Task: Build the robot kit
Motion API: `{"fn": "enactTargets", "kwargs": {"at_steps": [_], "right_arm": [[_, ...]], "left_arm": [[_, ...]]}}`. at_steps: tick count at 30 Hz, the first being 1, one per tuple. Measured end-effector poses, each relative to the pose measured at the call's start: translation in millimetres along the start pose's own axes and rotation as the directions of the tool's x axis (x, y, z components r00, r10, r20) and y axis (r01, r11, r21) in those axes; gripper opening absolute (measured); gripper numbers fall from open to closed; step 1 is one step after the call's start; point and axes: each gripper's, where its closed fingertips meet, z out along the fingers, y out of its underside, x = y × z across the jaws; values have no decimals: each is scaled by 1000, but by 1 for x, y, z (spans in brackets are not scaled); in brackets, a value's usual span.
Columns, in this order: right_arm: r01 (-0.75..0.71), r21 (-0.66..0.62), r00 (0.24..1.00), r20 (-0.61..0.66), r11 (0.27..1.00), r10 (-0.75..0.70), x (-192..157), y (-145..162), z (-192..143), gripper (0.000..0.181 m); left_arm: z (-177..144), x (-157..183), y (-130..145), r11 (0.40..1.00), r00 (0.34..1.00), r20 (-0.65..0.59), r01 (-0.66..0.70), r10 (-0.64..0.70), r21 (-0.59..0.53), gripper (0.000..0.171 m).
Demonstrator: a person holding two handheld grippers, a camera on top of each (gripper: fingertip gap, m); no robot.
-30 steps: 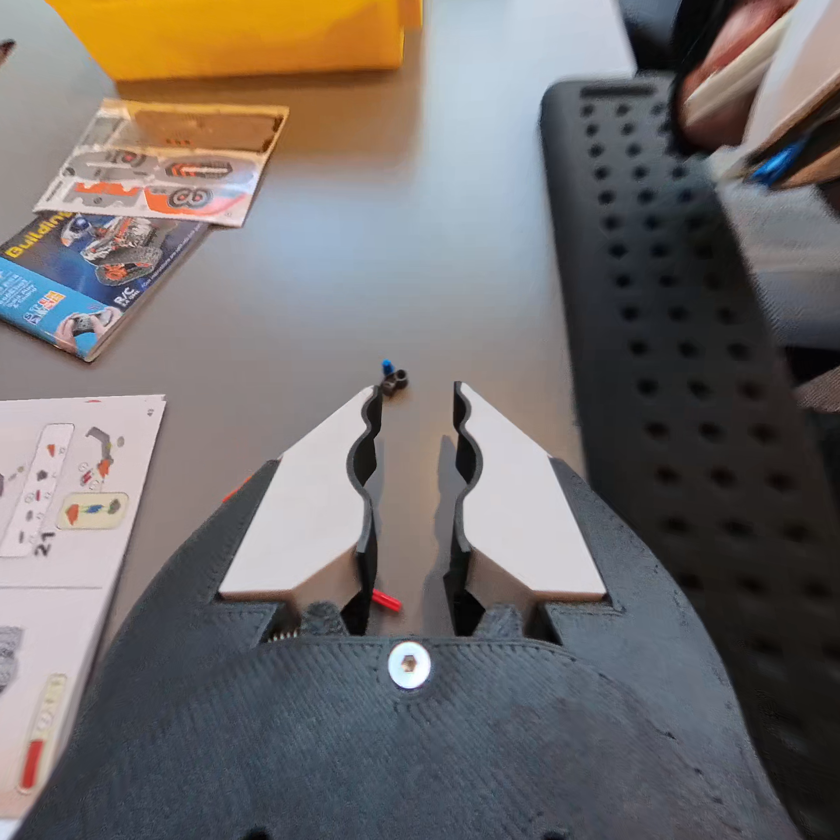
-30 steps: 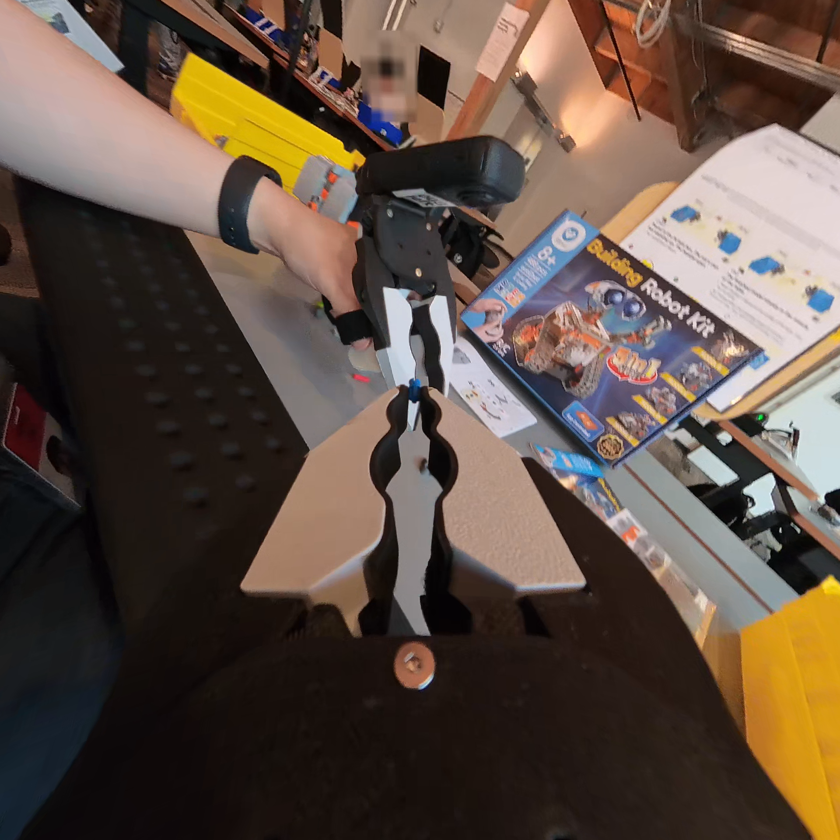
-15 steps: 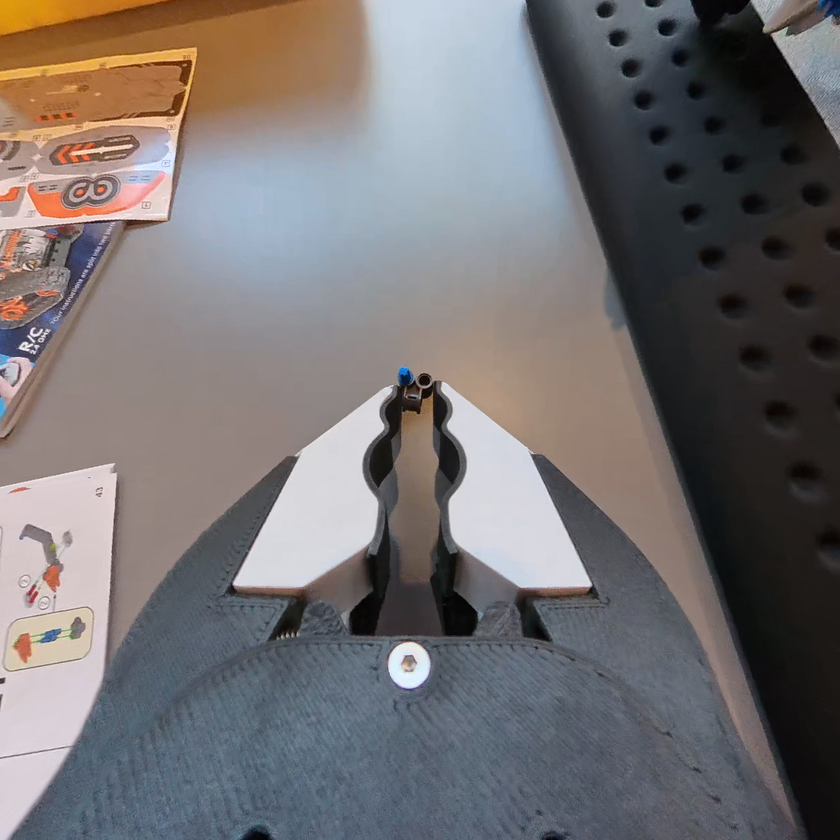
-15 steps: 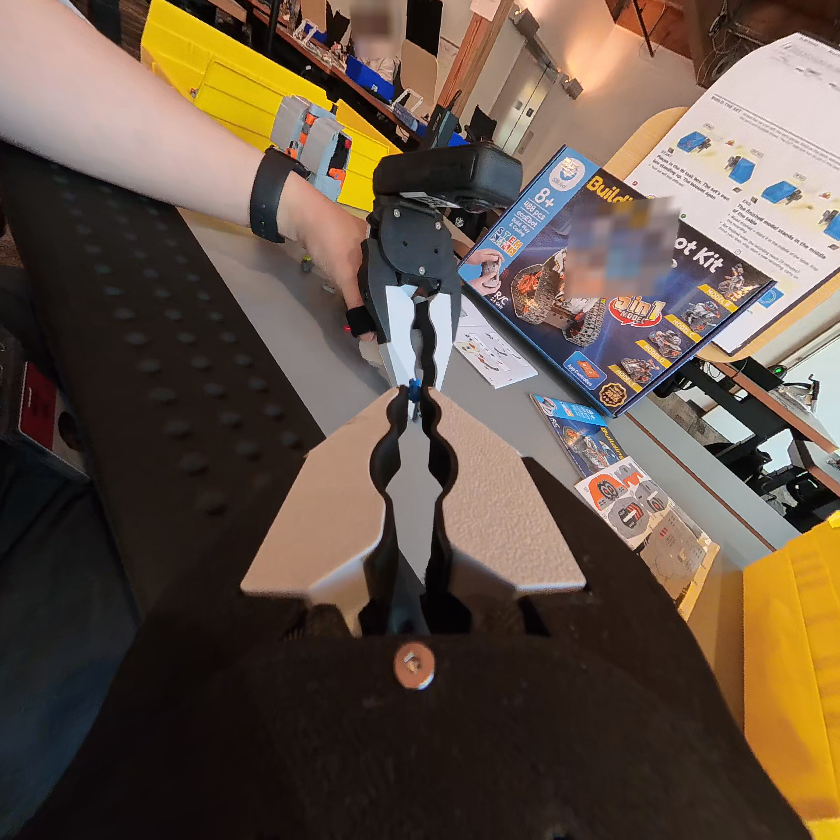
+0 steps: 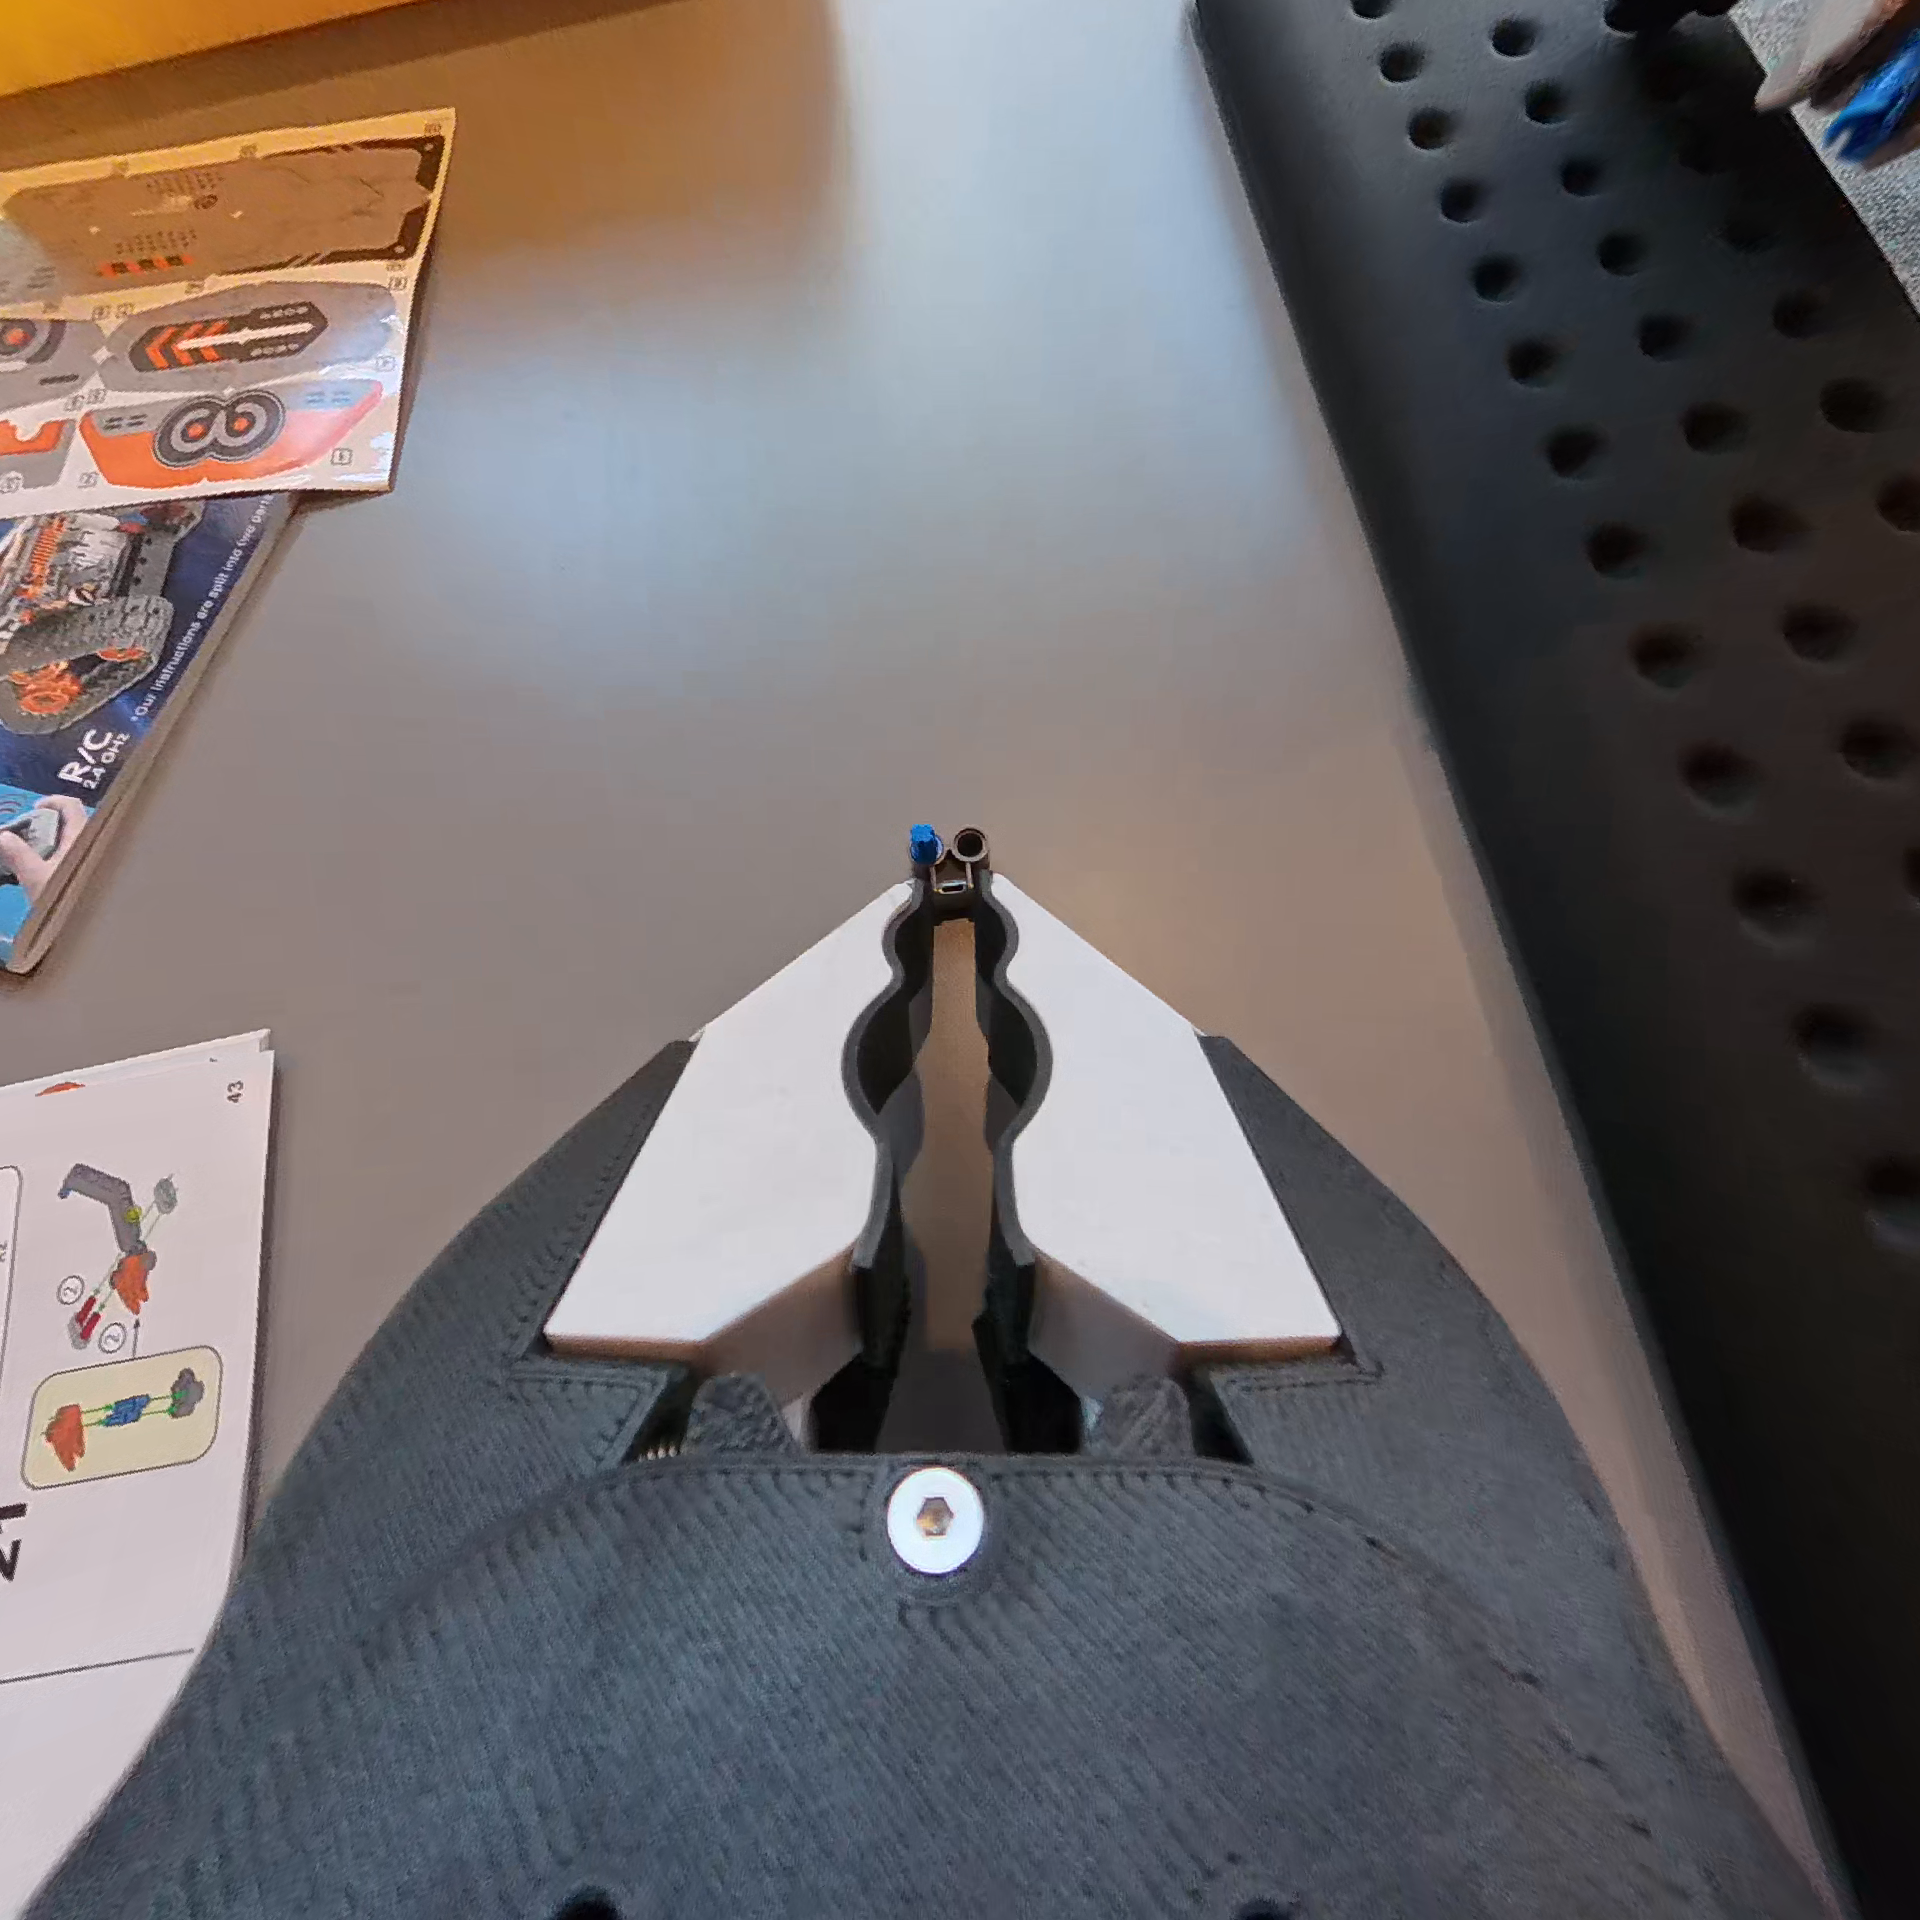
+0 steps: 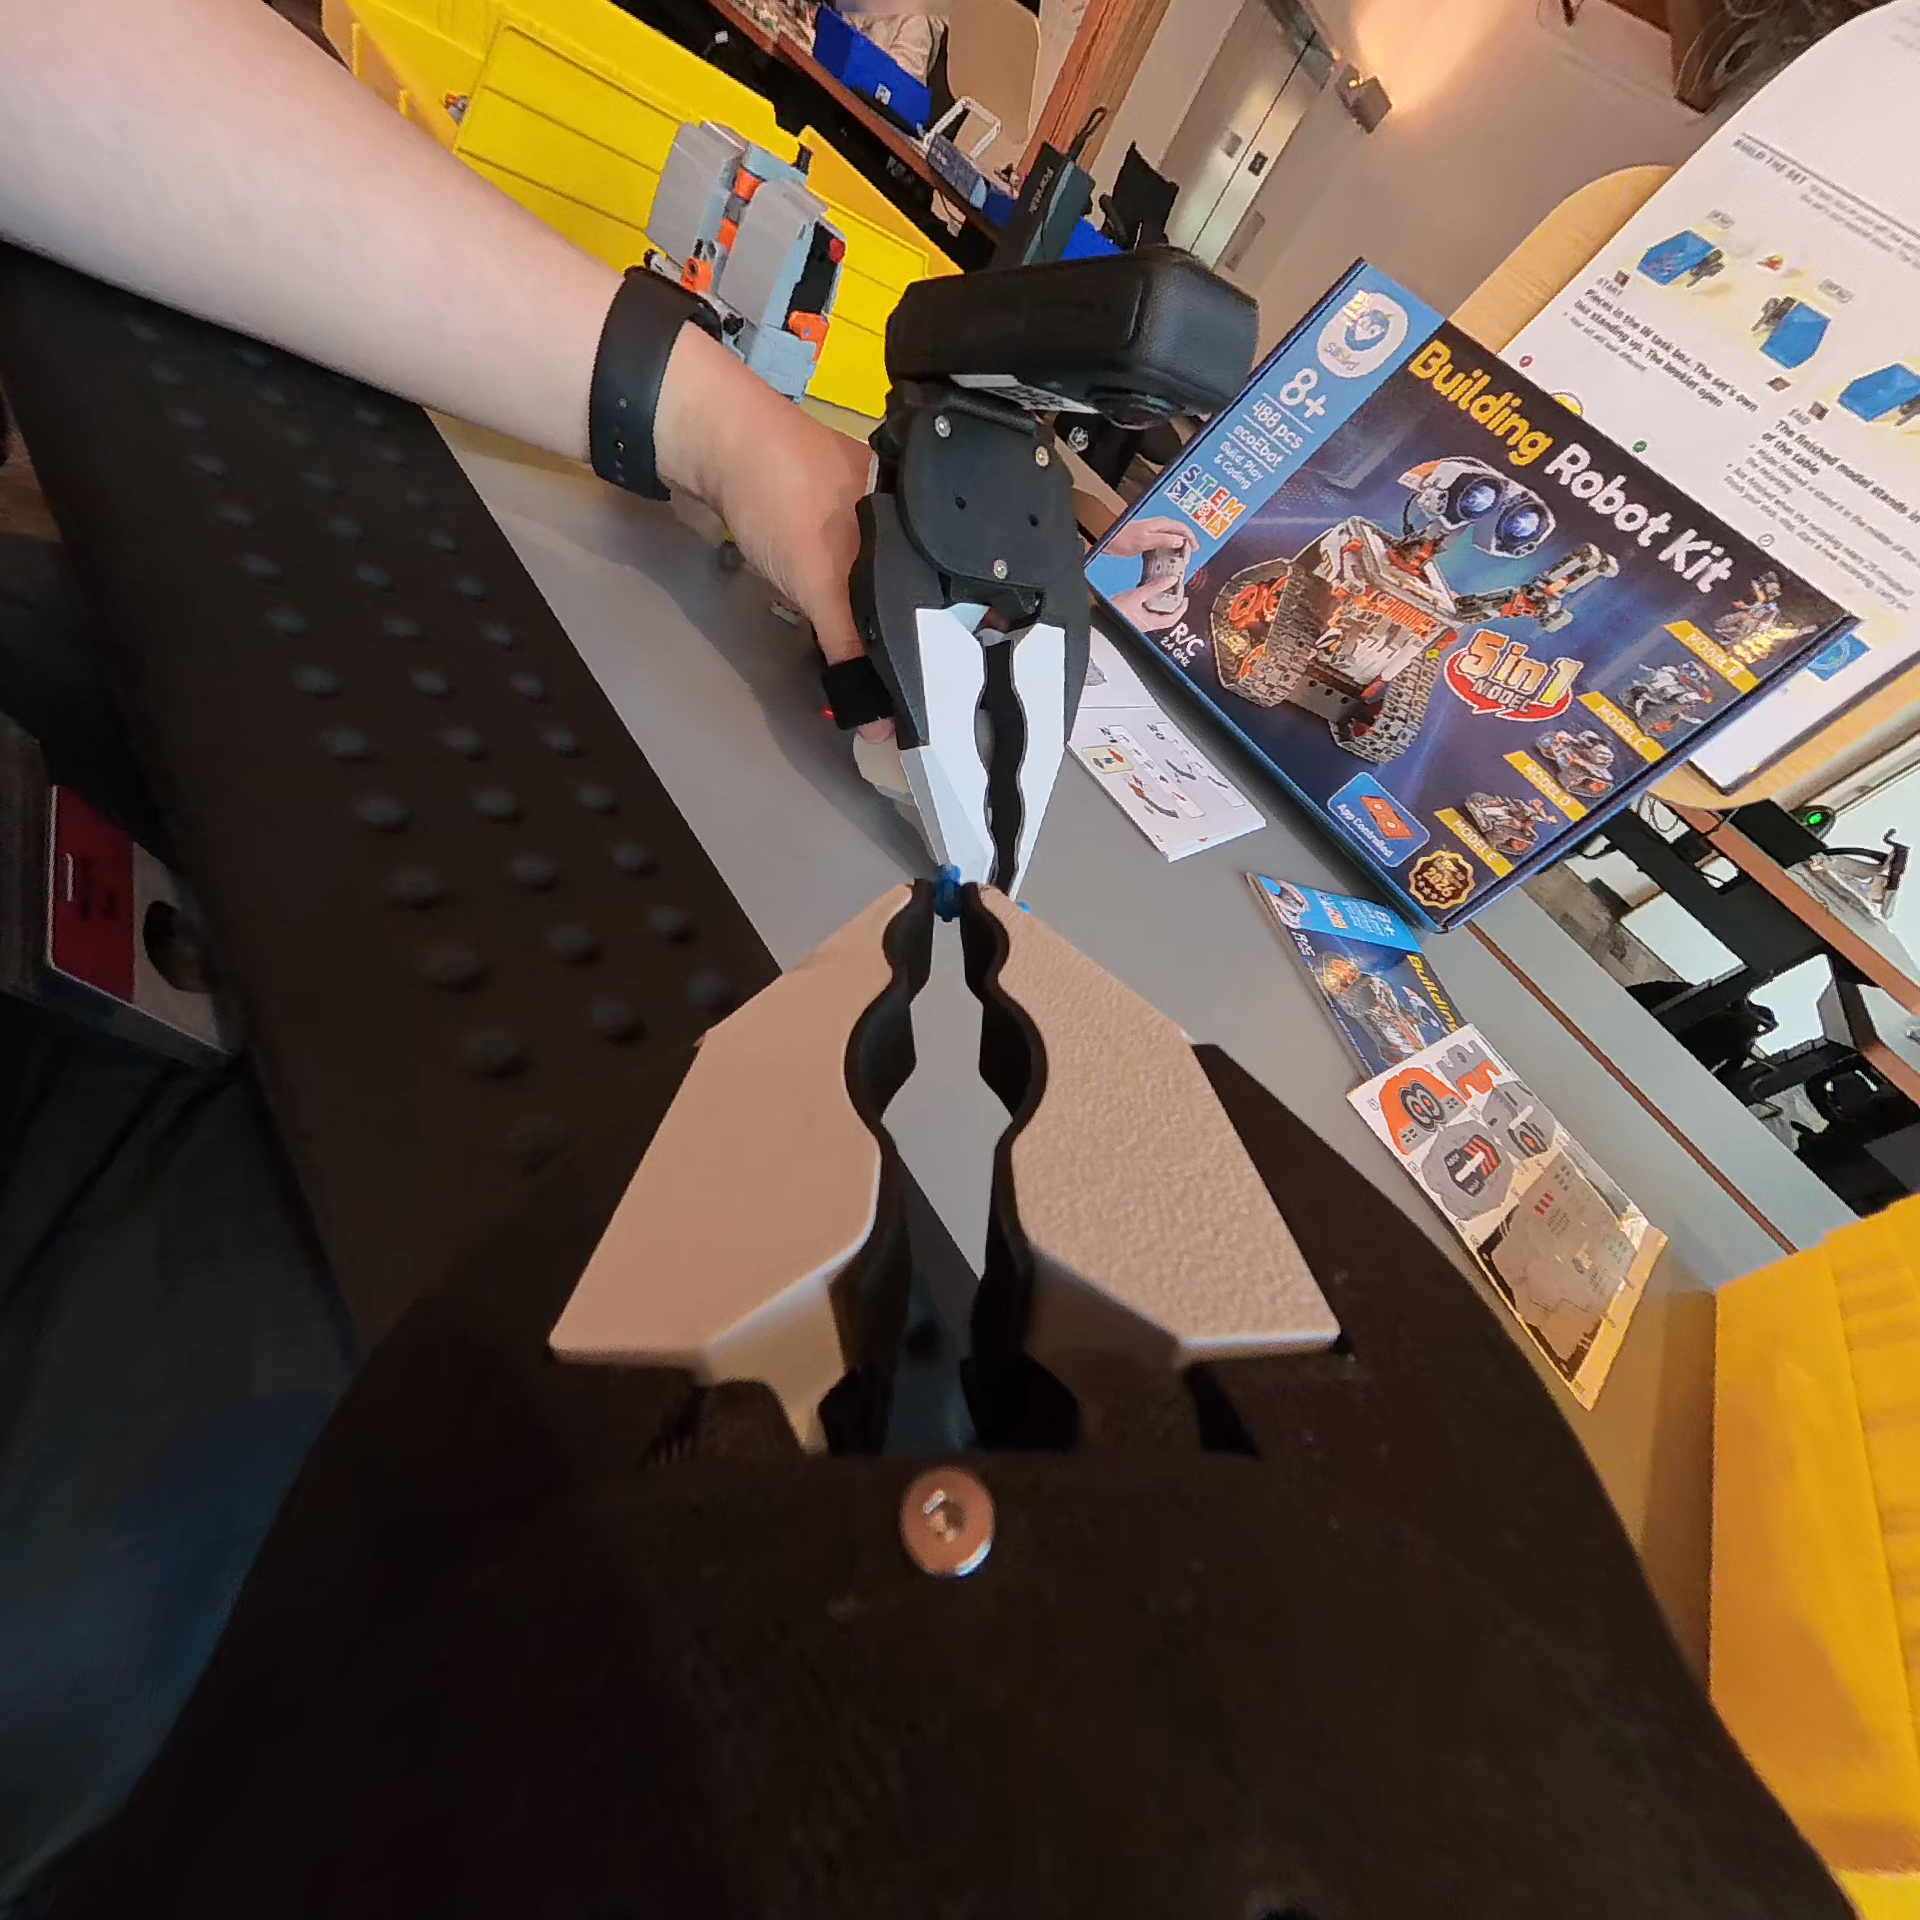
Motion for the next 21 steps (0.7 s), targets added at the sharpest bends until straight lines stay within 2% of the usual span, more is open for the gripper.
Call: {"fn": "enactTargets", "kwargs": {"at_steps": [4,9,16,19,21], "right_arm": [[20,-50,1000,-16,999,-20,1,5,8,4],[40,-76,999,-16,996,-42,1,8,18,4],[60,-104,998,-1,993,-60,5,12,32,4],[73,-113,997,4,991,-73,5,14,36,4],[76,-112,997,7,991,-75,5,14,37,4]], "left_arm": [[-2,1,1,1000,1000,-8,27,-27,15,6],[-4,6,2,1000,999,14,-29,29,11,9],[-3,8,1,999,999,-23,29,-29,17,20],[-3,8,2,998,998,9,59,-59,-3,27],[-2,8,1,998,997,42,63,-62,-18,25]]}}
